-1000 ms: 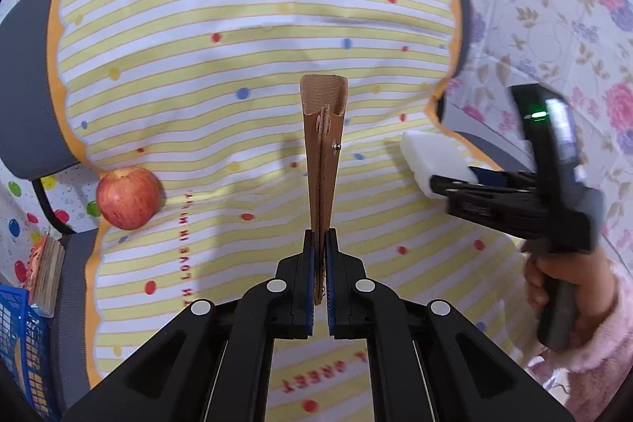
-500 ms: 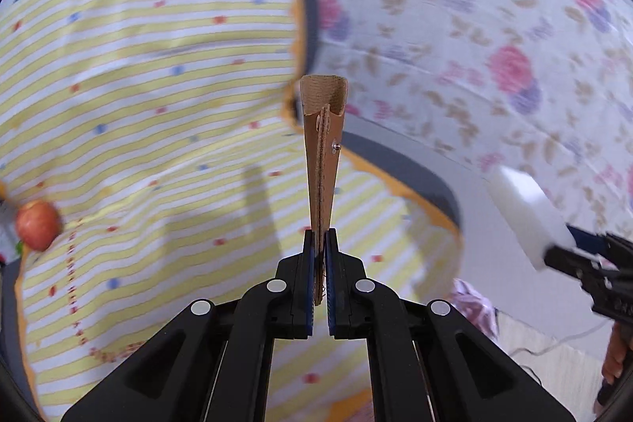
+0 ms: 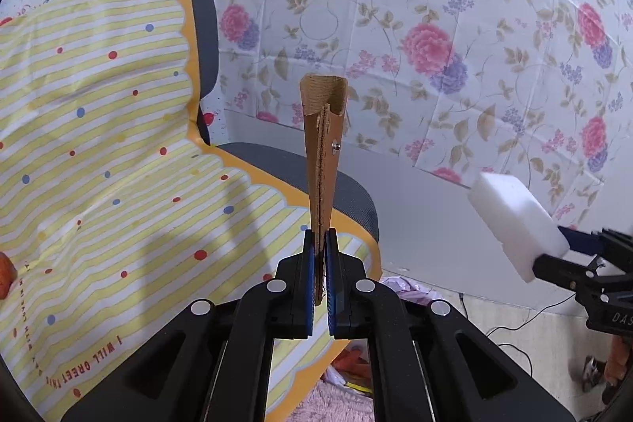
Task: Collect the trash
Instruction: 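Carry wooden piece and sponge over the bin and open both grippers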
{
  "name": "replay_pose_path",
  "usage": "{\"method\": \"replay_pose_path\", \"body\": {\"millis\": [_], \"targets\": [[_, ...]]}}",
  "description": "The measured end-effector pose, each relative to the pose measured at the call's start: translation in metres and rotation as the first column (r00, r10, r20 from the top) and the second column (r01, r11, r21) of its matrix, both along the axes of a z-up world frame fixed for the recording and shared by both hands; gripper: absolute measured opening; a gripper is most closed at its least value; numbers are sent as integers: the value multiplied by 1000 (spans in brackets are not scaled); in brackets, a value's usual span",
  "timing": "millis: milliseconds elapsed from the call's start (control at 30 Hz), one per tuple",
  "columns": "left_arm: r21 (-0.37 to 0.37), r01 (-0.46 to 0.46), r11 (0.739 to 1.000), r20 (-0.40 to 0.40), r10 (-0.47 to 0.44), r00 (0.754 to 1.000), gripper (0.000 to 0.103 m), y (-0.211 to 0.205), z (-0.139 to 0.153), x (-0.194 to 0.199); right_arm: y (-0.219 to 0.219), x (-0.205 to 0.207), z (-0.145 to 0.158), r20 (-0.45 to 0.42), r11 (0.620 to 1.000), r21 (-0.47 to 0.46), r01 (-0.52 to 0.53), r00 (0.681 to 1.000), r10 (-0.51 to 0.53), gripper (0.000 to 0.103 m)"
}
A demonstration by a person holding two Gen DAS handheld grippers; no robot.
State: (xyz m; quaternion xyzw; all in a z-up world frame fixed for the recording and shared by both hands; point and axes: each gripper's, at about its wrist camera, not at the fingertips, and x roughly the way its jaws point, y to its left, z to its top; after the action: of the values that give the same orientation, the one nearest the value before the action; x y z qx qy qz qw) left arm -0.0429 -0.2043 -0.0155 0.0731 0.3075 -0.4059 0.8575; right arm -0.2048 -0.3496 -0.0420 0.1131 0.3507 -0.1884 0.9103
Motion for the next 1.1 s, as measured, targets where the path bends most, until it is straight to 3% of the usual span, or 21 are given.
{"method": "replay_pose_path", "body": {"millis": [200, 467, 633, 833, 967, 1100], "targets": [[33, -59, 998, 5, 59, 998, 5, 24, -6, -7, 21, 17, 1, 19, 994, 16, -110, 994, 109, 60], [29, -83, 996, -3, 83, 997, 5, 41, -7, -29, 23, 5, 11, 59, 987, 16, -159, 986, 158, 60], [36, -115, 993, -10, 115, 993, 5, 50, -12, -45, 18, 3, 2, 78, 976, 70, -208, 976, 202, 60], [79, -225, 971, -11, 227, 974, 5, 70, -23, -58, 13, 24, -17, 89, 944, 128, -305, 951, 296, 61], [123, -247, 961, -17, 251, 968, 5, 66, -31, -69, 5, 32, -27, 114, 932, 115, -344, 936, 332, 61], [115, -221, 968, -19, 225, 974, 5, 43, -35, -77, -21, 25, -39, 115, 937, 123, -326, 943, 313, 61]]}}
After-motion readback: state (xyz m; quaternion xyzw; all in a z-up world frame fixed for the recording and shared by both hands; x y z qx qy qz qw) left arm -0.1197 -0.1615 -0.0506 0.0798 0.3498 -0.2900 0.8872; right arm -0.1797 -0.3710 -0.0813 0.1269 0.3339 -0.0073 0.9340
